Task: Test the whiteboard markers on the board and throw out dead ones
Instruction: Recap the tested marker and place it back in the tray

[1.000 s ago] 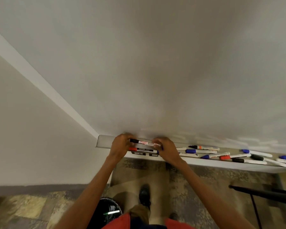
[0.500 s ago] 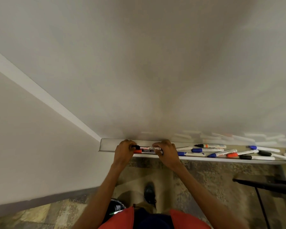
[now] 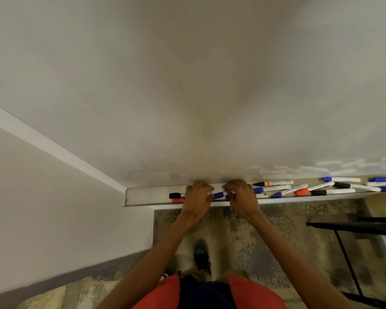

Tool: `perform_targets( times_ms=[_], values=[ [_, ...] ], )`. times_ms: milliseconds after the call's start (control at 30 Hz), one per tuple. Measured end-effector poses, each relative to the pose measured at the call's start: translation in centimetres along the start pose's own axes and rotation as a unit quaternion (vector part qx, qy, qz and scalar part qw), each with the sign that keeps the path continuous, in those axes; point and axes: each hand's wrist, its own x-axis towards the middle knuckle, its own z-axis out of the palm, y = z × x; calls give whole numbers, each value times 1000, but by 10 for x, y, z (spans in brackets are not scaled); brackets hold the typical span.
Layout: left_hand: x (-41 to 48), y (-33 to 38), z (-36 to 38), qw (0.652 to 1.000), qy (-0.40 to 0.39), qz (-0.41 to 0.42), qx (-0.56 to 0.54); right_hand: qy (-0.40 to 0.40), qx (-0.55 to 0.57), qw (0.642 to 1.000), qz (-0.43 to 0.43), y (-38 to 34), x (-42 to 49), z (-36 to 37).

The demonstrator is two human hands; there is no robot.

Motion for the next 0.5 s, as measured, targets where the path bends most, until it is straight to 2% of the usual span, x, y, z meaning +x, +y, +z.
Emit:
perform_targets(
  times_ms=[100,233,500],
  values=[
    [2,14,15,997,-39,17,58,-9,-34,999,-23,4,0,2],
    [1,21,25,994,-43,10,96,-9,-51,998,-30,11,-4,3],
    [3,20,19,997,-23,22,72,-13,-48,998,-42,11,-5,-5]
  ],
)
